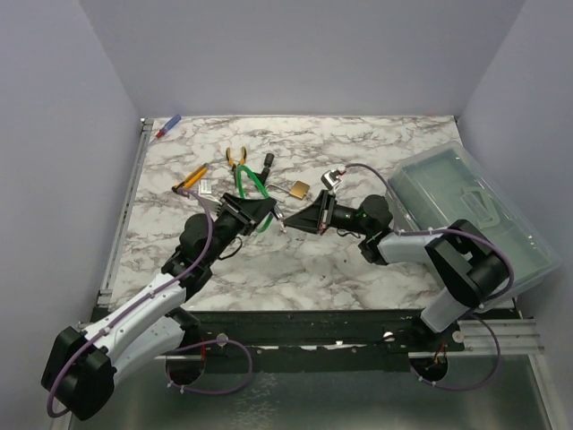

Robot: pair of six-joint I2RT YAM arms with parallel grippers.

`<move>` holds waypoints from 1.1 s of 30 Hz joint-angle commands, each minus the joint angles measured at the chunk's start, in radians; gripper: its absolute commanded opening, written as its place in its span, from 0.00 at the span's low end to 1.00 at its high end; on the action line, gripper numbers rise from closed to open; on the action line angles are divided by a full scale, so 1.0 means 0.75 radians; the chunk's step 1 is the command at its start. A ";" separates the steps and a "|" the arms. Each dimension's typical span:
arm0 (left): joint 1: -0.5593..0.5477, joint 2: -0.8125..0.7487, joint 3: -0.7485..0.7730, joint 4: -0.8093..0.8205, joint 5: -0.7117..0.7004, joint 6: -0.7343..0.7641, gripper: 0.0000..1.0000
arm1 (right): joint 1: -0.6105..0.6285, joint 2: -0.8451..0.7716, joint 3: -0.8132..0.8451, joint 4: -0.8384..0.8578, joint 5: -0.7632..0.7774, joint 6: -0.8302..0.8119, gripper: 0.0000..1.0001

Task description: Unlock with the key

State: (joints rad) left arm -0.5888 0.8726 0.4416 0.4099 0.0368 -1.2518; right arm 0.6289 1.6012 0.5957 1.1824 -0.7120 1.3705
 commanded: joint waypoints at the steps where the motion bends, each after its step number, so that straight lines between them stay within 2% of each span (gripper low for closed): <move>1: -0.025 -0.101 -0.041 0.176 0.000 -0.047 0.00 | -0.008 0.129 0.090 0.334 0.053 0.206 0.00; 9: -0.026 -0.173 -0.080 0.328 -0.039 0.042 0.00 | -0.002 0.263 0.227 0.520 0.055 0.457 0.00; 21: -0.025 -0.131 -0.109 0.606 0.021 0.170 0.00 | 0.022 0.287 0.311 0.508 0.033 0.748 0.00; 28: -0.025 -0.105 -0.095 0.621 0.035 0.187 0.00 | 0.027 0.223 0.322 0.376 -0.010 0.764 0.00; 33: -0.025 -0.117 -0.102 0.603 0.022 0.180 0.00 | 0.025 0.175 0.270 0.290 -0.030 0.639 0.00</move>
State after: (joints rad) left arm -0.5884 0.7967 0.3573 0.8059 -0.0700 -1.1320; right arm 0.6422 1.7786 0.8013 1.4731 -0.7540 1.9072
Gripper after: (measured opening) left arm 0.288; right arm 0.009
